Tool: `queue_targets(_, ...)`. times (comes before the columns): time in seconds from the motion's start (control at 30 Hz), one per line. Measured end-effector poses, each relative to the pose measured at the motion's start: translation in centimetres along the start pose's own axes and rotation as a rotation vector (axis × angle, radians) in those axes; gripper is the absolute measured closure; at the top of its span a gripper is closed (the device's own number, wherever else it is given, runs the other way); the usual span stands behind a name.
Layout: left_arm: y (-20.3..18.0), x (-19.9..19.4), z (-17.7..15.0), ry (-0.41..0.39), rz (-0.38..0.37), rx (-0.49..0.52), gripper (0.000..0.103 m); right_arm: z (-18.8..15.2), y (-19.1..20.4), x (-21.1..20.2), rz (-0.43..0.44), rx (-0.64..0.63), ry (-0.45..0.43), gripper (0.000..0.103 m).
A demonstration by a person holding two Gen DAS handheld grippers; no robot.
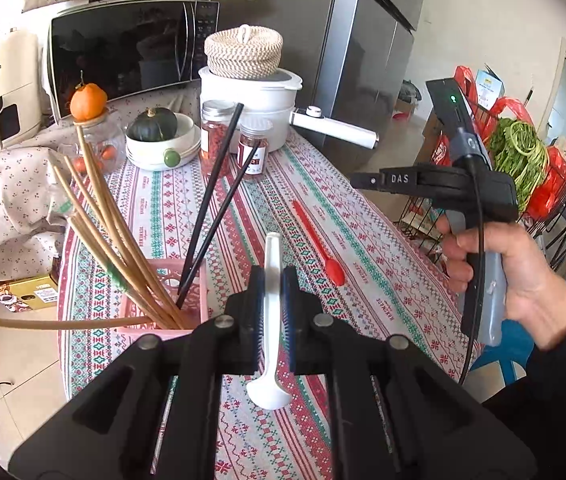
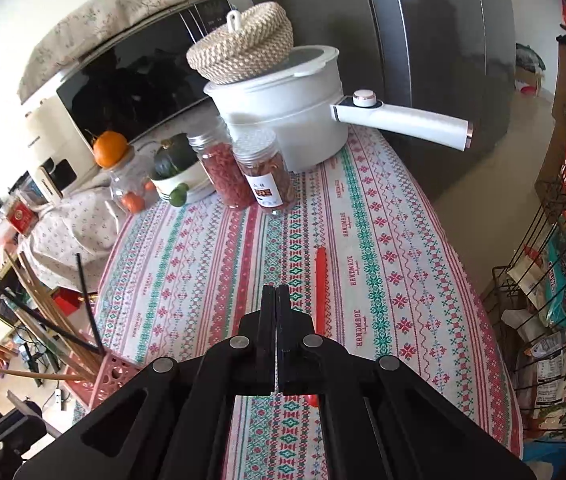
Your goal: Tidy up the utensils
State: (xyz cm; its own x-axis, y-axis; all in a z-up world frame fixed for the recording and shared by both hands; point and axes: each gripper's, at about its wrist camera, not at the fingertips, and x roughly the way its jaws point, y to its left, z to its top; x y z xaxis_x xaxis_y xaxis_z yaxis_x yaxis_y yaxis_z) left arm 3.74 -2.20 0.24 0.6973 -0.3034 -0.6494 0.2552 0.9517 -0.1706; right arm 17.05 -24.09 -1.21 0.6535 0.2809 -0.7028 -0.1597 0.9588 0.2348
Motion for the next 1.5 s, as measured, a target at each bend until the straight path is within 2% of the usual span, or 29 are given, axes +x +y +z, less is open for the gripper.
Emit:
queue_targets(0.2,0.2,-2.0,0.5,-0.069,0.006,-0.013,0.093,-1.4,1.9,-3.3,0.058,-0.026,-0.056,0.103)
queue_targets(0.47,1.6,-5.6,1.7,-0.201,0.034,-0.047,0.093,-1.6,4.2,-6.9,0.191,-0.036,-0.137,0.103)
queue_targets(0.63,2.4,-7.3,2.3,-0.323,0.089,-0.058,0.093,-1.9,6.3,-7.5,0.251,-0.070,-0.167,0.103)
queue_targets(0.73,2.8,-6.6,2.4,-0.363,0.132,-0.050,0.093,-2.1,7.3,-6.9,0.293,-0.079,-0.159,0.103)
queue_targets(0.97,4.4,-2.8,2.3,-0.304,0.162,-0.080,0.093,-2.2,8.2,-5.9,0.406,-0.046,-0.120,0.103)
queue_targets(1.13,4.7,-3.3,2.1,-0.304,0.158,-0.094,0.093,-1.8,7.8,-6.7,0.423,-0.063,-0.108,0.103)
queue_targets(1.2,4.9,-3.8,2.2,-0.310,0.146,-0.106,0.093,-1.5,6.9,-6.9,0.413,-0.066,-0.098,0.103)
queue_targets(1.3,5.1,-4.4,2.3,-0.317,0.122,-0.124,0.093,-1.1,5.4,-5.5,0.291,-0.096,-0.056,0.103)
queue_targets(1.43,5.5,-4.9,2.3,-0.295,0.076,-0.156,0.093,-0.6,2.0,0.1,0.093,-0.061,0.104,0.100)
queue_targets(1.5,5.7,-5.0,2.3,-0.285,0.057,-0.167,0.093,-0.5,0.5,3.3,0.009,-0.051,0.177,0.090)
